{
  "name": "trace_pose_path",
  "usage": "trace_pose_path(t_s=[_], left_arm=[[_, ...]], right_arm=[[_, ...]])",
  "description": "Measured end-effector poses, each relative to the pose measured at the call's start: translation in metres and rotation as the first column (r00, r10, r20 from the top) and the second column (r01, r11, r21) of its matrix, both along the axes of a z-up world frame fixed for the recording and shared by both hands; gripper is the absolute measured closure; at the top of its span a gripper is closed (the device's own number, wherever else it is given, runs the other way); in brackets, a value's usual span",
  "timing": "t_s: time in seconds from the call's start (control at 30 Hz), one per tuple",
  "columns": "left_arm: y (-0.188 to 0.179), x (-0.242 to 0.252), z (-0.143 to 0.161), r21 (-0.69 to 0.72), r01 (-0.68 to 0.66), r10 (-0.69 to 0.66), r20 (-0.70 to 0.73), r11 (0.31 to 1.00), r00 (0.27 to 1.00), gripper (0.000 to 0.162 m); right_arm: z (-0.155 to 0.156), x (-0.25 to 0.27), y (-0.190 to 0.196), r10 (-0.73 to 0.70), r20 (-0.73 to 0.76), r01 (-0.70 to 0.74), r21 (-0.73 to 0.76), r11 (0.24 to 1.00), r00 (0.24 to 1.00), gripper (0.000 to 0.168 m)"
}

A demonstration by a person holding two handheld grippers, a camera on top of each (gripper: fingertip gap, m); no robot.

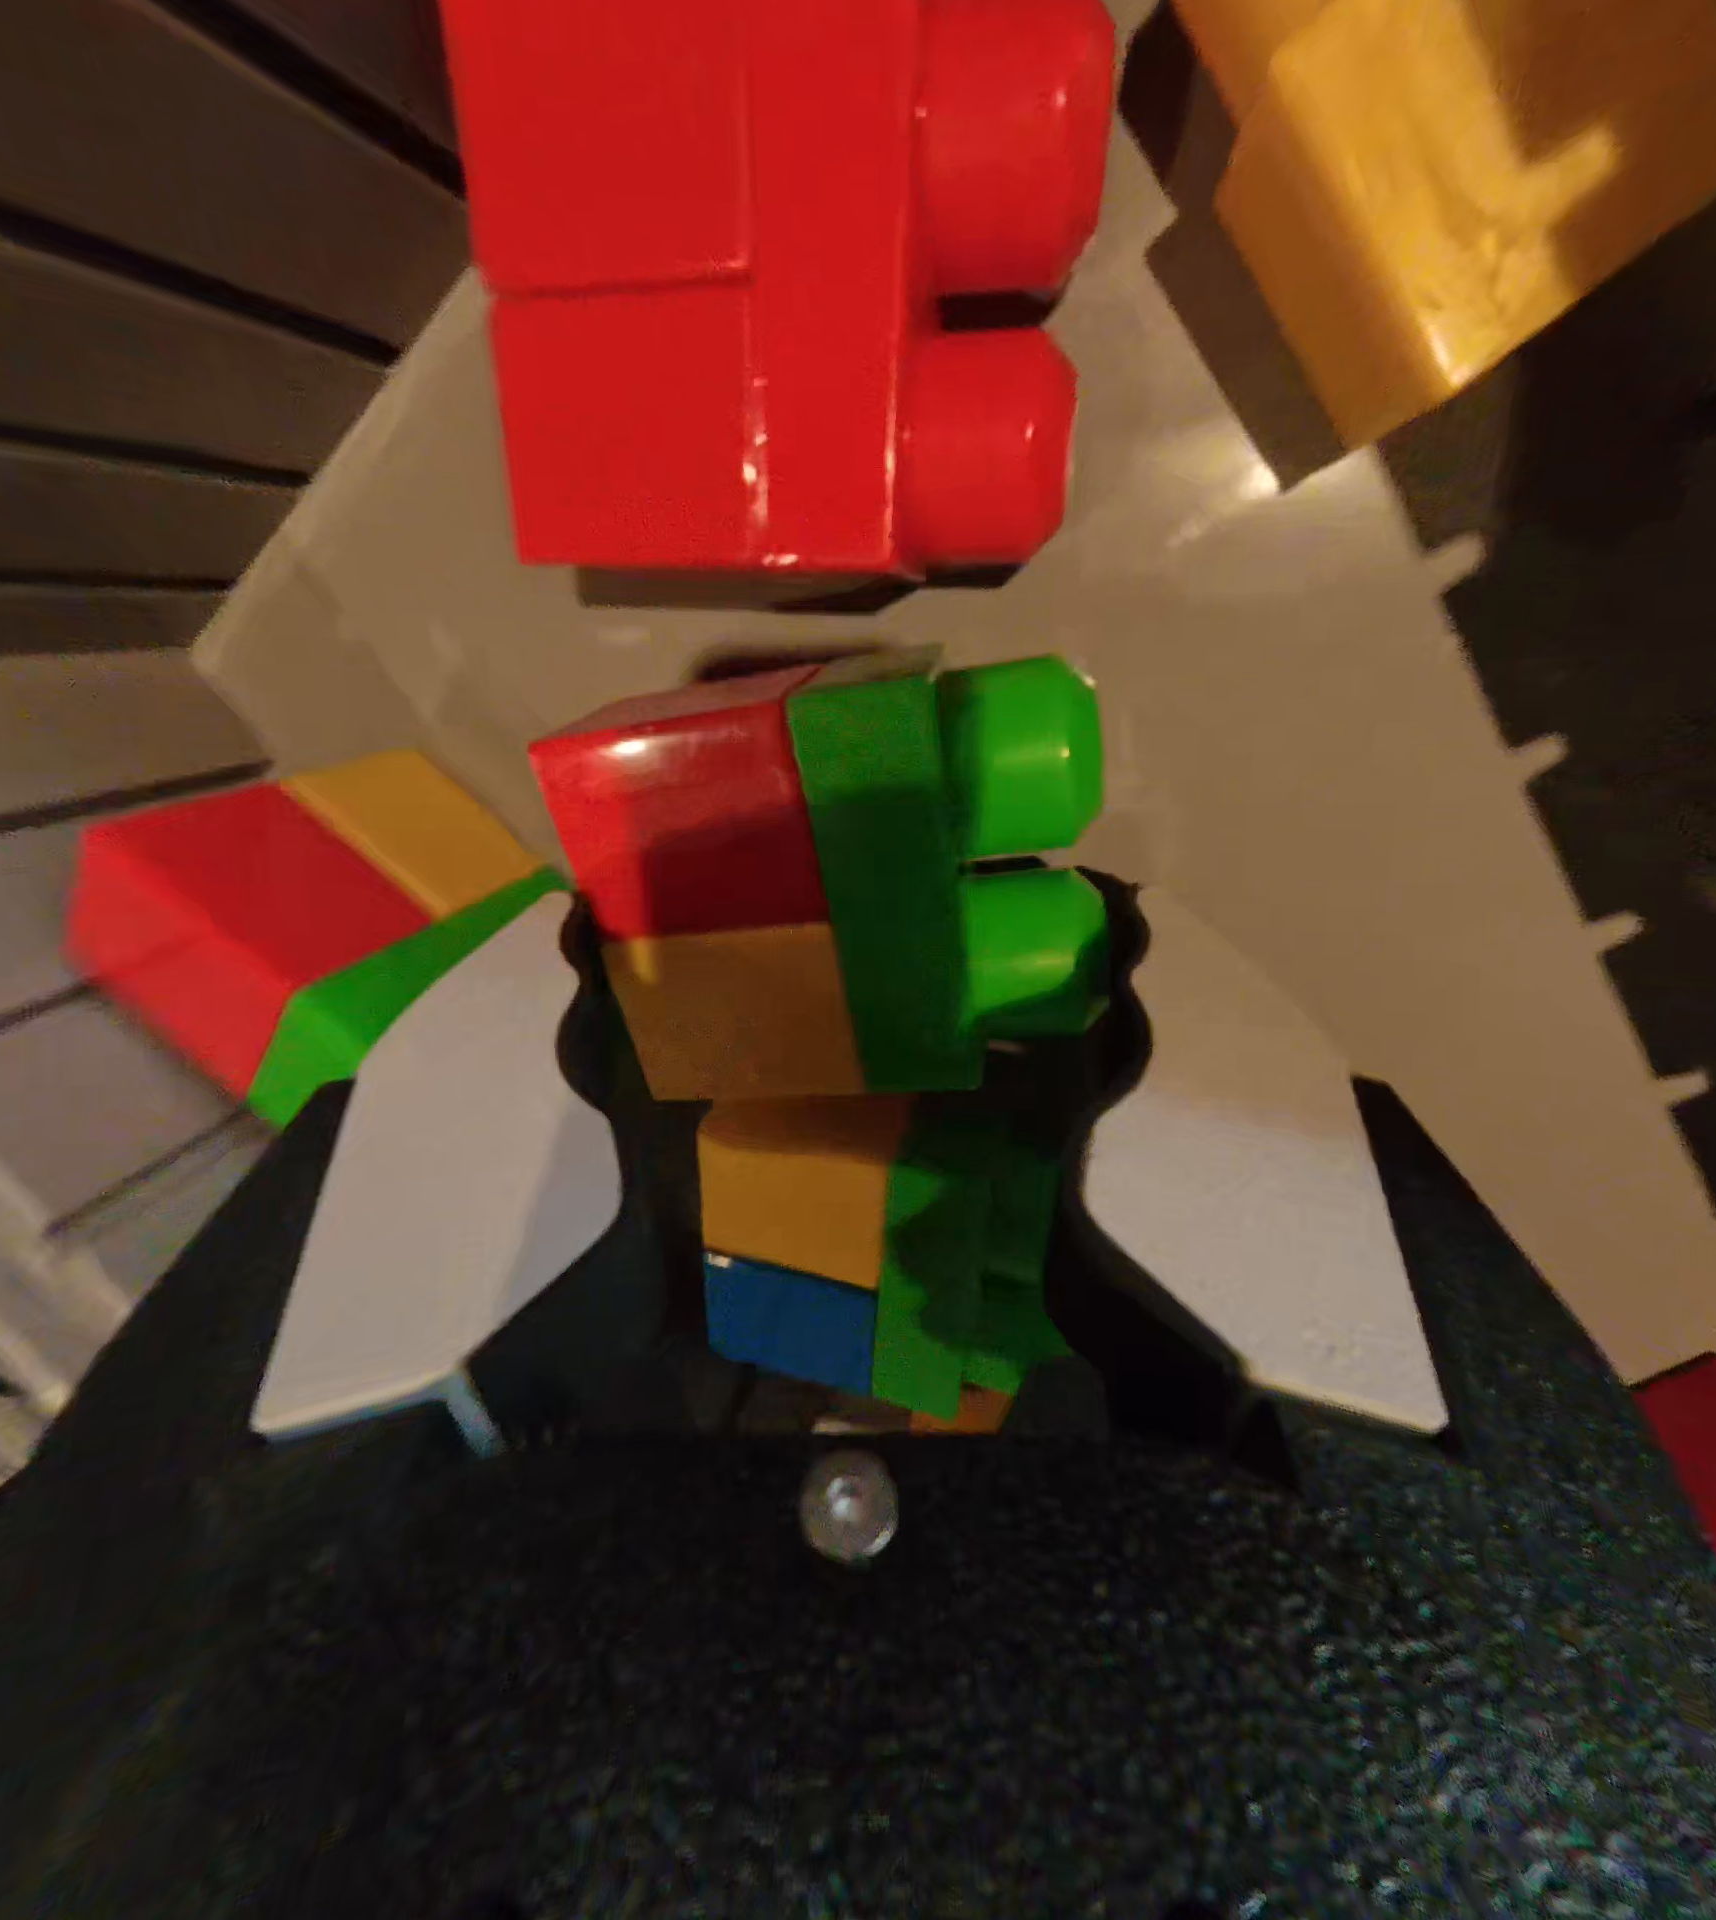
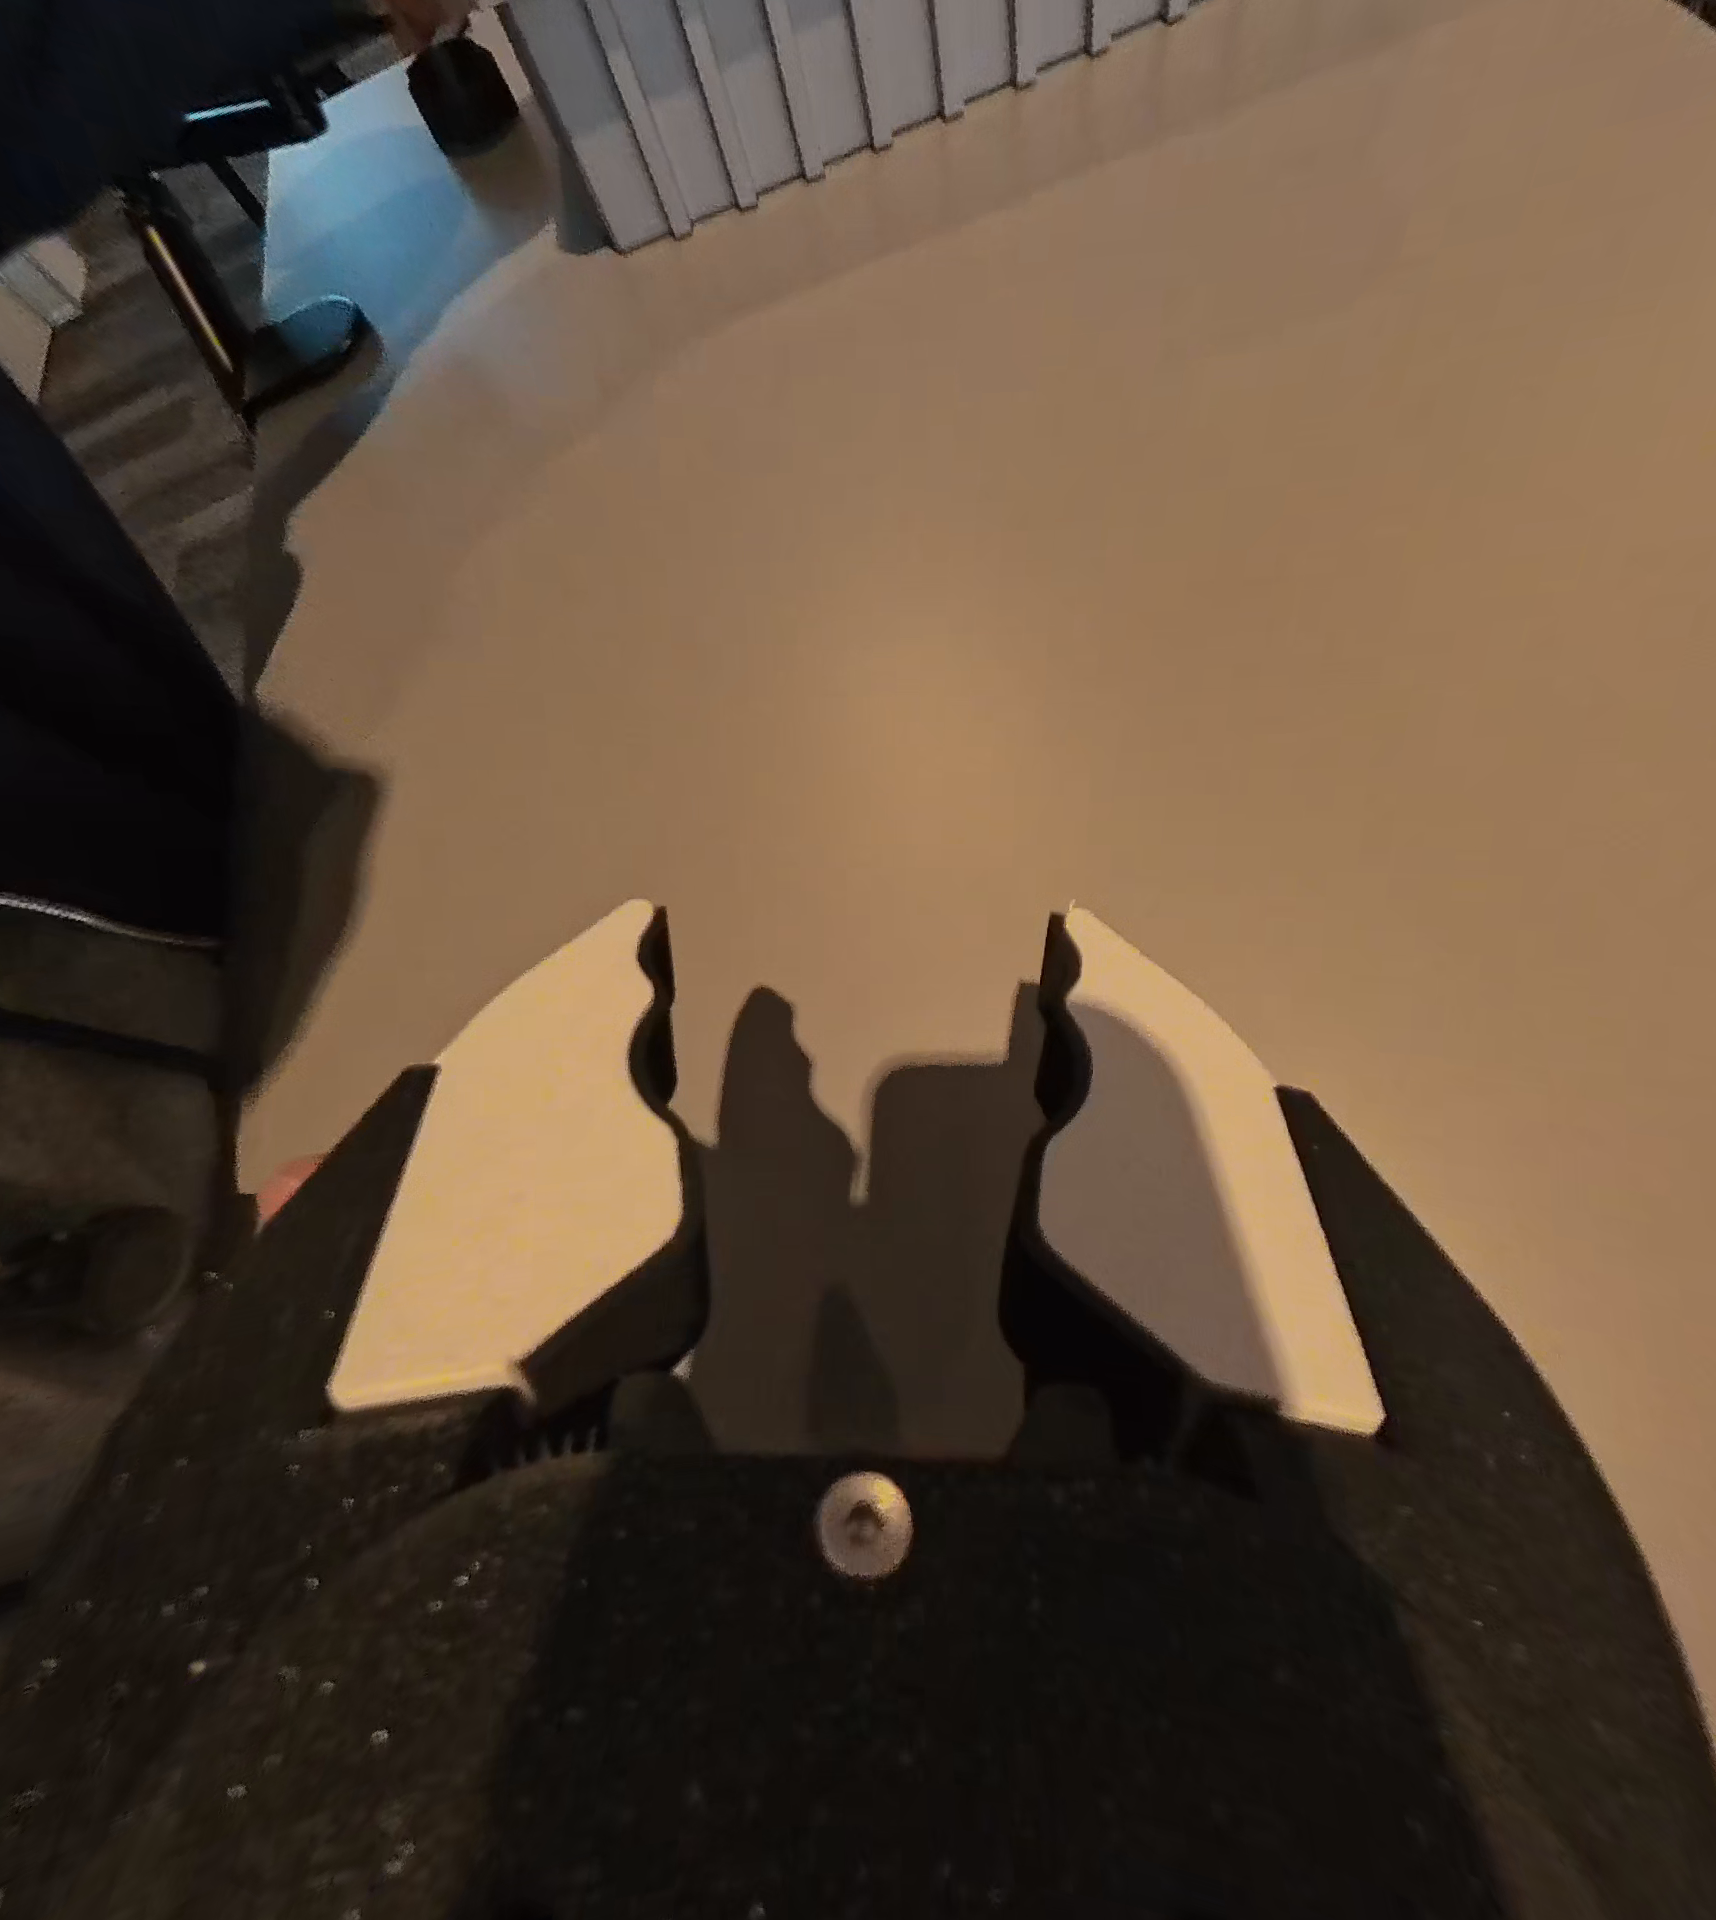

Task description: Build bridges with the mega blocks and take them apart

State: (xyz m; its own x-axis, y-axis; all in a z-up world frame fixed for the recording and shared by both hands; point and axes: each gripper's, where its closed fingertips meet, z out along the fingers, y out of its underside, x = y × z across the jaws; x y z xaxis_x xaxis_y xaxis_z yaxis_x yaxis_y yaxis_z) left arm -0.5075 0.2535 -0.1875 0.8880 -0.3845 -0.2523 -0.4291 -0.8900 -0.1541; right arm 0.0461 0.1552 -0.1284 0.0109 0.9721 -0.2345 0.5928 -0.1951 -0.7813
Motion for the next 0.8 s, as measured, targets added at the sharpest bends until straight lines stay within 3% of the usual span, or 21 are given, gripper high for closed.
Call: trace_pose_path(t_s=[0.03, 0.1, 0.2, 0.3, 0.4, 0.57, 0.7, 0.8], left_arm=[[-0.002, -0.001, 0.009, 0.055, -0.018, 0.019, -0.017, 0.998, 1.000, 0.070], [-0.005, 0.005, 0.039, 0.191, -0.038, 0.047, -0.044, 0.981, 0.998, 0.070], [-0.007, 0.058, 0.102, 0.415, 0.064, -0.035, -0.079, 0.908, 0.996, 0.070], [-0.008, 0.170, 0.162, 0.617, 0.213, -0.193, -0.100, 0.757, 0.976, 0.070], [-0.015, 0.304, 0.198, 0.744, 0.360, -0.368, -0.165, 0.562, 0.915, 0.070], [-0.019, 0.477, 0.209, 0.830, 0.474, -0.492, -0.293, 0.296, 0.820, 0.070], [-0.013, 0.572, 0.205, 0.827, 0.538, -0.564, -0.370, 0.162, 0.739, 0.070], [-0.012, 0.631, 0.206, 0.826, 0.557, -0.626, -0.390, 0.086, 0.675, 0.070]], right_arm=[[0.002, 0.000, 0.000, -0.004, -0.010, 0.005, 0.001, 1.000, 1.000, 0.099], [0.009, 0.000, 0.001, -0.018, -0.038, 0.018, 0.002, 1.000, 0.999, 0.099], [0.028, -0.006, 0.008, -0.071, -0.124, 0.073, 0.006, 0.997, 0.990, 0.096], [0.056, -0.019, 0.020, -0.146, -0.252, 0.145, -0.023, 0.989, 0.957, 0.093], [0.087, -0.032, 0.029, -0.218, -0.376, 0.202, -0.081, 0.976, 0.901, 0.090], [0.124, -0.022, 0.041, -0.316, -0.501, 0.269, -0.167, 0.949, 0.806, 0.077], [0.141, 0.021, 0.058, -0.420, -0.546, 0.393, -0.174, 0.903, 0.725, 0.077], [0.153, 0.064, 0.069, -0.475, -0.575, 0.484, -0.151, 0.862, 0.667, 0.091]])
